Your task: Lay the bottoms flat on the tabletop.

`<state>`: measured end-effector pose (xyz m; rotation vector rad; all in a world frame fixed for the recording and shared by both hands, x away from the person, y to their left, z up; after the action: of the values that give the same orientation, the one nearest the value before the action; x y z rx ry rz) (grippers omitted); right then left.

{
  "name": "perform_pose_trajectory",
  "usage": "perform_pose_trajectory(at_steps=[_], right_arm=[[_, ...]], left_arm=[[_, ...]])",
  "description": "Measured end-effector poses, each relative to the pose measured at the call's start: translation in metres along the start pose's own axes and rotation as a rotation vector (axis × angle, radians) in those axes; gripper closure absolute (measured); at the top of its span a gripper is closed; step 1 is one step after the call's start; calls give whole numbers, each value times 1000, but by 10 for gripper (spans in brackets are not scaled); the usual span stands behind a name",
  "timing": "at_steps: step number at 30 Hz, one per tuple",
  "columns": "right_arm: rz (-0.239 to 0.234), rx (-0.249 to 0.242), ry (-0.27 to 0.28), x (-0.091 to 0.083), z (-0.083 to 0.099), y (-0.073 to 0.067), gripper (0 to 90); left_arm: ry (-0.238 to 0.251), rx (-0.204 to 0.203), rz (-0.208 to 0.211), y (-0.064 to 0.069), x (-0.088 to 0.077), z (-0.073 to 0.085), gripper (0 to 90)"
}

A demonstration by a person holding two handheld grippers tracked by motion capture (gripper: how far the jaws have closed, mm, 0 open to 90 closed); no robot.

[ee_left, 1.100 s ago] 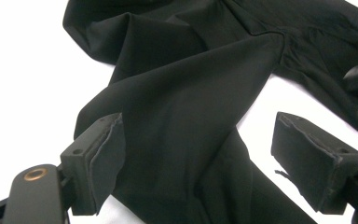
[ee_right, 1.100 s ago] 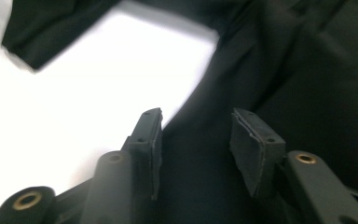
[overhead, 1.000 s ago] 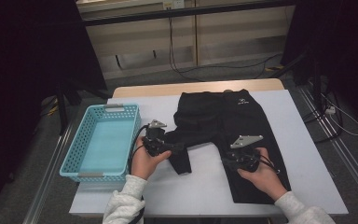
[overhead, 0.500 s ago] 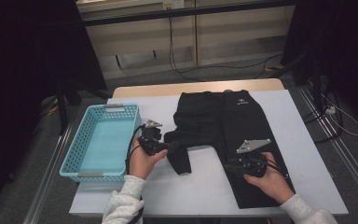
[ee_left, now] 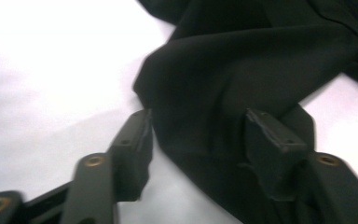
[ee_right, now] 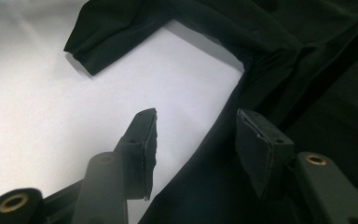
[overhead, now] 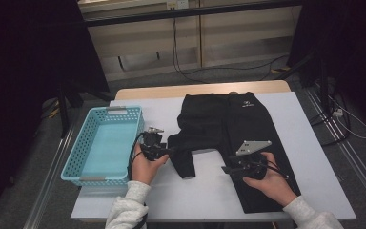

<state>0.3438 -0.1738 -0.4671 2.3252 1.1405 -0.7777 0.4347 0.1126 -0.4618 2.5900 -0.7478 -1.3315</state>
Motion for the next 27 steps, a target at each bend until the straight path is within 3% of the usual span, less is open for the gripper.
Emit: perform_pose_trajectory(at_steps=[6,10,15,21,27], right_arm=[[16,8,11,0,0,2,414],[32,19,12,0,1,4,351],[48,17,26,-1,-1,5,311],[52,25,29,-4,1,6,302],[60,27,44,-10,2,7,300]], left_arm=[[-27,-3,18,1,9,7,586],[-48,-9,46,4,9,9,759],[-53,4,71,9,8,8,854],[-31,26,101,18,3,3,868],[-3,57,170,40,-6,-6,871]])
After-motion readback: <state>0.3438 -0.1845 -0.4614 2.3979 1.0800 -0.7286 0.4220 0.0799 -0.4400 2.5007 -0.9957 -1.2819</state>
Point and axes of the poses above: each handheld gripper's, and its own axes: x roughly forward along the jaws, z roughly out of its underside, y roughly to its right, the point moved 3 cm from there along x, roughly forward along the jaws, and after that the axes turned 15 degrees about -x, right-handed, at the moved point
